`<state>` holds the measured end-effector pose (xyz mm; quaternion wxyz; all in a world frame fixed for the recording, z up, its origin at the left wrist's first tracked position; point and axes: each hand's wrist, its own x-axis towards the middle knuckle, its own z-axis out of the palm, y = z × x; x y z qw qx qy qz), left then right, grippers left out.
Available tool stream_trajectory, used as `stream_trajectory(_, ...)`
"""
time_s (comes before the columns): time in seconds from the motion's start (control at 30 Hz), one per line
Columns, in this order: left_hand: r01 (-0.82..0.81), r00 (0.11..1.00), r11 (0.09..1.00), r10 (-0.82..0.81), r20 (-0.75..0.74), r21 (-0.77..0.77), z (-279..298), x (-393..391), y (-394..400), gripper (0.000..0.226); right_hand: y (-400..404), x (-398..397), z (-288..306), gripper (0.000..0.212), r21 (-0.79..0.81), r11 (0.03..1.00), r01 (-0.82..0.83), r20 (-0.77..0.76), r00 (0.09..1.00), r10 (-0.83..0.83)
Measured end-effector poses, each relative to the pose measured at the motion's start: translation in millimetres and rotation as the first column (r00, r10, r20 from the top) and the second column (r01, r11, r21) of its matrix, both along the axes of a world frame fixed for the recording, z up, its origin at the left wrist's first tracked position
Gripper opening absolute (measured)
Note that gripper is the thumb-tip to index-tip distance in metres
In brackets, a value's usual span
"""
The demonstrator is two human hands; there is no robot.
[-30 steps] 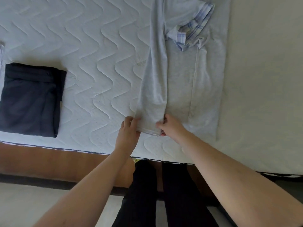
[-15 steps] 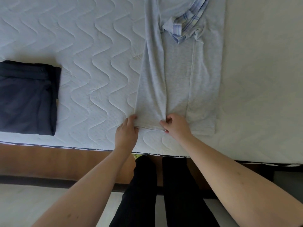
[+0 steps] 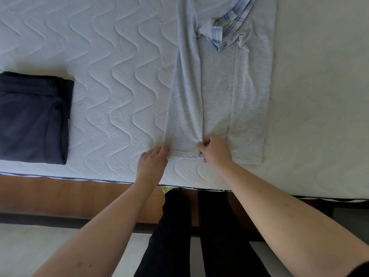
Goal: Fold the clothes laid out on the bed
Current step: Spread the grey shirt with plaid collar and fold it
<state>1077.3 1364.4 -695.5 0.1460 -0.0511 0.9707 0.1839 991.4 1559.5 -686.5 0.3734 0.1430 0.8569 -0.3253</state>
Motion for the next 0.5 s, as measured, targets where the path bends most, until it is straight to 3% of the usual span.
stream_trajectory(0.1,0.039,0.997,0.999,-0.041,0.070,0.028,2.3,-5.6,-4.2,0.022,6.3,-7.8,2.0,0.027,-0.013,0.999,-0.037,0.057,0.998,0.038)
stream_trajectory(0.17,0.058,0.994,0.997,-0.062,0.093,0.046,6.5,-10.2,-8.6,0.024,10.9,-21.2,3.2,0.033,-0.017,1.000,0.010,0.018,1.000,-0.009)
stream_trajectory(0.27,0.077,0.997,0.995,-0.078,0.014,0.057,14.3,-26.1,-14.5,0.032,15.9,-53.4,5.1,0.036,-0.117,0.981,0.158,-0.067,0.984,-0.167)
stream_trajectory(0.33,0.100,0.994,0.993,-0.097,-0.043,0.063,15.7,-45.8,-13.8,0.023,15.5,-81.7,6.8,0.033,-0.198,0.953,0.229,-0.081,0.965,-0.249)
stream_trajectory(0.5,0.088,0.990,0.994,-0.081,-0.111,0.059,24.7,-111.2,0.9,0.014,8.7,-150.5,14.9,0.022,-0.302,0.912,0.278,-0.059,0.949,-0.309)
